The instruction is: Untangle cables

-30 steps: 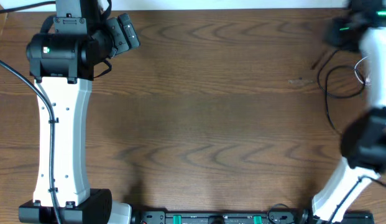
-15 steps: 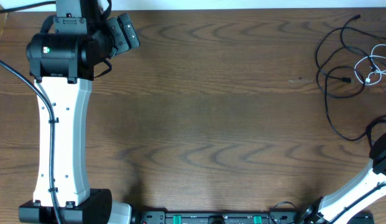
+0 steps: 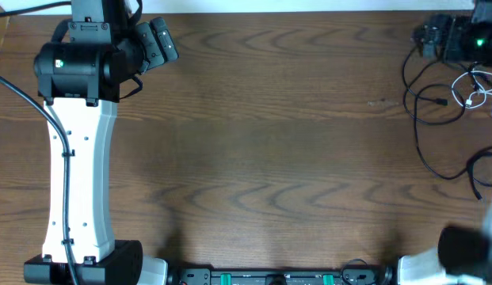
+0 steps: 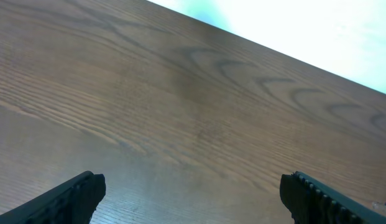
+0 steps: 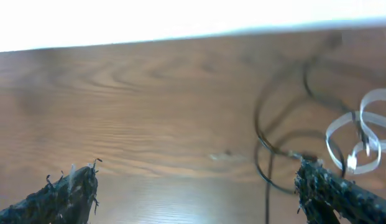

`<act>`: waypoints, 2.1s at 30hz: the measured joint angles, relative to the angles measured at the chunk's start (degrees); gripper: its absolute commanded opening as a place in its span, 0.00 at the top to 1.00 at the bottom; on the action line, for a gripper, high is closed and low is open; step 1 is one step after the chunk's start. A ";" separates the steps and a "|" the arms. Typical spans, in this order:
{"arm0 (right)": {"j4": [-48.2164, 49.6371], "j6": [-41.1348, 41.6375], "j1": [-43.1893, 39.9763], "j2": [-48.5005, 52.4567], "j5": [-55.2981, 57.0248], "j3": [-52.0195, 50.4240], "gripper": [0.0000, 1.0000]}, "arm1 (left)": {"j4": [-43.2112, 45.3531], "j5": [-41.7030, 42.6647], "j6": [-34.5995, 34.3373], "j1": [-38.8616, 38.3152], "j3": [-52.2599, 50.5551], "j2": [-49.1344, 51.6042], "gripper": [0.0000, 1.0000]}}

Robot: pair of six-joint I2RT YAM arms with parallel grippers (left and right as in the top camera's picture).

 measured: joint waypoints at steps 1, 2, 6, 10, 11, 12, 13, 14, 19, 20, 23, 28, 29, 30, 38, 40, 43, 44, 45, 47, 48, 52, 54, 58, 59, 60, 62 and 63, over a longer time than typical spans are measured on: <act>0.00 -0.35 1.55 -2.78 -0.22 0.26 0.01 | 0.00 0.00 0.00 0.00 0.00 0.00 0.05; 0.00 -0.44 2.73 -4.72 -0.22 0.39 0.01 | 0.00 -0.02 0.00 0.00 0.00 0.00 0.05; -0.15 -0.79 5.57 -8.48 -0.37 0.48 0.01 | 0.00 -0.02 0.00 0.00 0.00 0.00 0.05; -0.31 -0.79 5.88 -8.55 -0.33 0.44 0.01 | 0.00 -0.02 0.00 0.00 0.00 0.00 0.05; -0.48 -0.79 5.90 -8.55 -0.33 0.44 0.01 | 0.00 -0.02 0.00 0.00 0.00 0.00 0.05; -0.85 -0.79 5.90 -8.55 -0.33 0.44 0.01 | 0.00 -0.02 0.00 0.00 0.00 0.00 0.05; -0.98 -0.79 5.90 -8.55 -0.33 0.44 0.01 | 0.00 -0.02 0.00 0.00 0.00 0.00 0.05; -0.98 -0.79 5.90 -8.55 -0.33 0.42 0.01 | 0.00 -0.02 0.00 0.00 0.00 0.00 0.05; 3.76 -0.81 5.90 -8.57 0.26 0.33 0.01 | 0.00 -0.02 -0.02 0.00 0.00 0.02 0.05; 5.09 -0.81 5.90 -8.57 0.37 0.33 0.01 | 0.00 -0.02 0.00 0.00 0.00 0.02 0.05; 9.70 -0.81 5.90 -9.22 0.52 -0.35 0.01 | 0.00 0.00 0.00 0.00 0.00 0.02 0.05; 20.65 -1.77 5.90 -13.73 0.59 -7.48 0.01 | 0.00 0.00 0.00 0.00 0.00 0.02 0.05; 24.04 -2.10 5.90 -15.72 0.63 -10.95 0.01 | 0.00 -0.02 -0.02 0.00 0.00 0.02 0.05; 26.43 -2.27 5.92 -17.29 0.61 -13.90 0.01 | 0.00 0.00 0.00 0.00 0.00 0.04 0.05; 53.55 -6.67 5.99 -36.50 0.90 -51.01 0.01 | 0.00 -0.02 0.00 0.00 0.00 0.07 0.05; 60.54 -8.04 5.99 -43.04 1.16 -61.05 0.01 | -0.02 -0.04 0.00 0.00 0.00 0.07 0.05; 67.12 -8.74 5.99 -50.62 1.81 -71.28 0.01 | -0.04 0.00 0.00 0.00 0.00 0.07 0.05; 69.64 -8.92 5.99 -53.96 2.03 -75.21 0.01 | -0.02 -0.02 -0.02 0.00 0.00 0.07 0.05; 72.02 -9.11 6.01 -57.20 2.25 -79.30 0.01 | -0.04 -0.02 0.00 0.00 0.00 0.07 0.05; 75.67 -9.35 5.99 -63.19 2.64 -86.09 0.01 | -0.09 0.00 0.00 0.00 0.00 0.07 0.05; 77.35 -9.40 5.99 -66.25 2.73 -89.50 0.01 | -0.09 0.00 0.00 0.00 0.00 0.07 0.05; 80.72 -9.60 6.01 -77.61 2.86 -101.72 0.01 | 0.00 -0.02 0.00 0.00 0.00 0.07 0.05; 81.00 -9.60 6.01 -81.94 2.89 -106.16 0.01 | -0.04 -0.02 0.00 0.00 0.00 0.07 0.05; 81.07 -9.64 6.21 -88.11 2.86 -112.19 0.01 | -0.07 -0.02 0.00 0.00 0.00 0.09 0.05; 81.02 -9.64 6.40 -89.13 2.89 -113.28 0.01 | -0.07 0.00 0.00 0.00 0.00 0.09 0.05; 80.96 -9.64 6.62 -90.05 2.91 -114.25 0.01 | -0.02 -0.02 0.00 0.00 0.00 0.09 0.05; 79.28 -9.73 7.23 -91.93 2.89 -115.51 0.01 | 0.00 0.00 -0.02 0.00 0.00 0.09 0.05; 78.07 -9.75 7.50 -92.65 2.91 -115.86 0.01 | -0.04 0.00 0.00 0.00 0.00 0.09 0.05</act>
